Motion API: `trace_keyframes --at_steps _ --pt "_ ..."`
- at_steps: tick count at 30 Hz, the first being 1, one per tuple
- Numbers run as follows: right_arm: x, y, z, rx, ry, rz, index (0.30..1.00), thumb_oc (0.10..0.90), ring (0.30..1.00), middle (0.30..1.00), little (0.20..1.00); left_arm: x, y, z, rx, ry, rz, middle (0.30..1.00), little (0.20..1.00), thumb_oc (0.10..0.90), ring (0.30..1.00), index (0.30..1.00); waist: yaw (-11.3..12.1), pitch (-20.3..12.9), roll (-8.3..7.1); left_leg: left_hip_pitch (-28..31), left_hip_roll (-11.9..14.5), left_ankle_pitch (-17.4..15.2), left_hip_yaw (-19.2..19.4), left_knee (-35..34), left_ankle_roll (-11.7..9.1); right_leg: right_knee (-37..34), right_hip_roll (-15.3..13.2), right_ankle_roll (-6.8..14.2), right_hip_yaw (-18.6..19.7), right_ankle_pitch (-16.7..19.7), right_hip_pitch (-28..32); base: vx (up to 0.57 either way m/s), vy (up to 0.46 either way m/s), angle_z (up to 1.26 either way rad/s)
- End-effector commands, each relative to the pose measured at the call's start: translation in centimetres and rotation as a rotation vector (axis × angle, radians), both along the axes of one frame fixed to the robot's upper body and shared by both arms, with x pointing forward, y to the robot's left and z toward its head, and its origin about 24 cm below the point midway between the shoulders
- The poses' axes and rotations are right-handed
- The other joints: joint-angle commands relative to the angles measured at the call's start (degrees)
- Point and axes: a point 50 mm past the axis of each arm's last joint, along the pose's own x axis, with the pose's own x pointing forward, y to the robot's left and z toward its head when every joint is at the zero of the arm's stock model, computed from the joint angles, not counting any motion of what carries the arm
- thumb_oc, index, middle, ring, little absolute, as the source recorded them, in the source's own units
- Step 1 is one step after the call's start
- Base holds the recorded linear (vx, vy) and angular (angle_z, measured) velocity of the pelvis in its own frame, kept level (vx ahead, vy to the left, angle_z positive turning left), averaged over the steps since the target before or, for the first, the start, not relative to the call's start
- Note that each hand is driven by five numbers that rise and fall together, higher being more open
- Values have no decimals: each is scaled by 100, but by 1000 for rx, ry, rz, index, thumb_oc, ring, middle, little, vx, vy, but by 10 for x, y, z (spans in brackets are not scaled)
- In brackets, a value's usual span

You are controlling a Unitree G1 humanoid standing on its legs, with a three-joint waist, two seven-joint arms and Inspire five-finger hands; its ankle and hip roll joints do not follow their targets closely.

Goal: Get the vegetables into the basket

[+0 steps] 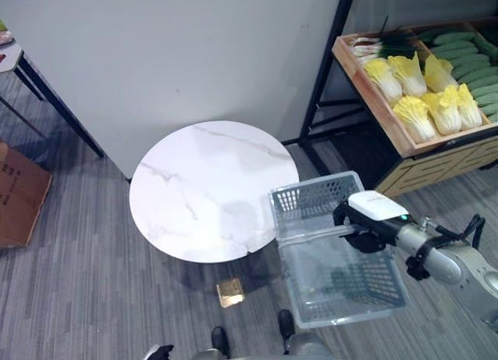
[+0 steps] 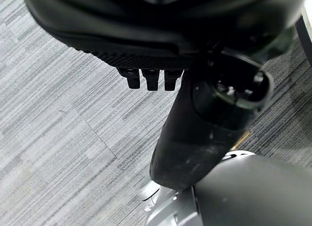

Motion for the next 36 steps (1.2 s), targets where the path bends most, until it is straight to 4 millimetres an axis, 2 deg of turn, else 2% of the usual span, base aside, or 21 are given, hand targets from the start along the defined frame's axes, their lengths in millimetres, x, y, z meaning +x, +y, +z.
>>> trace_keyframes --at_steps 1,2,3,4,5,6,7,8,12,14,16,19,25,27,30,32,33,34,35,36 --pt "24 10 65 100 -370 33 300 400 300 300 300 7 8 3 23 -5 -46 1000 1000 900 1000 1000 22 -77 -402 126 -140 -438 132 162 104 730 -431 441 231 436 -384 -133 121 -14" --pt "27 9 60 96 -370 18 300 400 300 300 300 15 9 5 33 -32 -45 1000 1000 900 1000 1000 -50 22 -433 26 -146 -447 324 245 103 664 -482 573 372 732 -577 -243 122 -46" --pt "32 12 56 98 -377 17 300 400 300 300 300 20 12 7 42 -60 -34 1000 1000 900 1000 1000 69 121 -400 -51 -34 -477 702 318 90 714 -596 580 0 775 -796 -284 65 -76" --pt "33 14 55 104 -384 16 300 400 300 300 300 23 14 8 47 -74 -30 1000 1000 900 1000 1000 133 143 -391 -130 34 -452 830 341 79 751 -658 538 -230 714 -842 -232 34 -127" --pt "34 15 54 107 -382 14 300 400 300 300 300 26 16 9 51 -88 -30 1000 1000 900 1000 1000 220 182 -356 -161 129 -475 981 380 62 873 -796 512 -748 567 -809 -123 -8 -174" --pt "34 15 54 108 -383 14 300 400 300 300 300 26 16 9 52 -88 -29 1000 1000 900 1000 1000 210 173 -364 -187 129 -456 976 385 61 866 -798 503 -753 583 -826 -121 33 -173" --pt "35 15 51 109 -380 9 300 400 300 300 300 27 19 11 60 -100 -24 1000 1000 900 1000 1000 315 189 -310 -232 228 -452 1154 414 60 1069 -947 447 -1265 391 -733 -137 22 -123" --pt "36 18 49 117 -373 15 300 400 300 300 300 27 21 11 60 -100 -26 1000 1000 900 1000 1000 333 178 -308 -260 311 -406 1324 411 55 1277 -1041 416 -1475 265 -604 -128 27 -79" --pt "37 22 48 123 -367 33 300 400 300 300 300 23 21 11 51 -91 -23 1000 1000 900 1000 1000 382 85 -327 -331 377 -366 1572 424 61 1519 -1025 386 -1392 110 -412 -81 -20 -72" --pt "36 22 47 130 -363 30 300 400 300 300 300 19 20 10 48 -80 -17 1000 1000 900 1000 1000 402 -5 -374 -268 343 -477 1618 414 -9 1267 -998 496 -1424 23 -132 33 -38 -38" --pt "37 25 48 132 -373 44 300 400 300 300 300 17 19 9 41 -76 -9 1000 1000 900 1000 1000 476 -78 -407 -249 395 -386 1910 372 -77 841 -970 548 -1748 43 -38 -10 -120 -44" --pt "37 26 47 137 -371 46 300 400 300 300 300 19 17 9 41 -80 -10 1000 1000 900 1000 1000 448 -86 -408 -254 486 -287 2004 378 -153 713 -853 509 -1705 15 -52 -10 -161 -81" --pt "31 19 50 137 -379 29 300 400 300 300 300 22 10 7 23 -90 -17 1000 1000 900 1000 1000 293 -47 -293 -186 747 -112 2110 399 -341 465 -569 363 -1592 -179 39 -3 -170 -18" --pt "27 13 51 132 -384 15 300 400 300 300 300 25 6 7 18 -101 -10 1000 1000 900 1000 1000 224 11 -184 -162 954 4 2172 504 -491 433 -402 273 -1504 -260 58 -22 -297 -26" --pt "23 8 52 127 -392 0 300 400 300 300 300 25 3 6 11 -101 -8 1000 1000 900 1000 1000 183 33 -116 -144 1114 74 2184 584 -594 414 -282 193 -1483 -319 95 2 -212 -25" --pt "17 2 55 113 -411 -19 300 400 300 300 300 28 -1 6 7 -109 -14 1000 1000 900 1000 1000 67 59 -39 -134 1339 195 2221 712 -742 410 -126 84 -1435 -424 155 16 -225 -20" --pt "16 1 55 112 -411 -22 300 400 300 300 300 28 -2 6 7 -109 -17 1000 1000 900 1000 1000 80 62 -28 -139 1356 194 2213 729 -753 411 -113 74 -1441 -428 159 40 -308 2" --pt "13 -4 56 100 -420 -40 300 400 300 300 300 30 -2 6 6 -119 -7 1000 1000 900 1000 1000 32 78 -11 -147 1493 189 2194 968 -832 410 -29 -16 -1412 -509 228 49 -211 2" --pt "11 -6 56 96 -421 -48 300 400 300 300 300 32 -3 6 5 -125 -3 1000 1000 900 1000 1000 55 101 3 -212 1502 179 2015 1156 -861 410 7 -55 -1363 -548 252 -8 -245 3" --pt "12 -7 57 93 -427 -56 300 400 300 300 300 34 -3 7 4 -139 7 1000 1000 900 1000 1000 149 176 6 -376 1380 328 1616 1317 -762 437 45 -135 -1295 -491 187 -39 -101 -22"
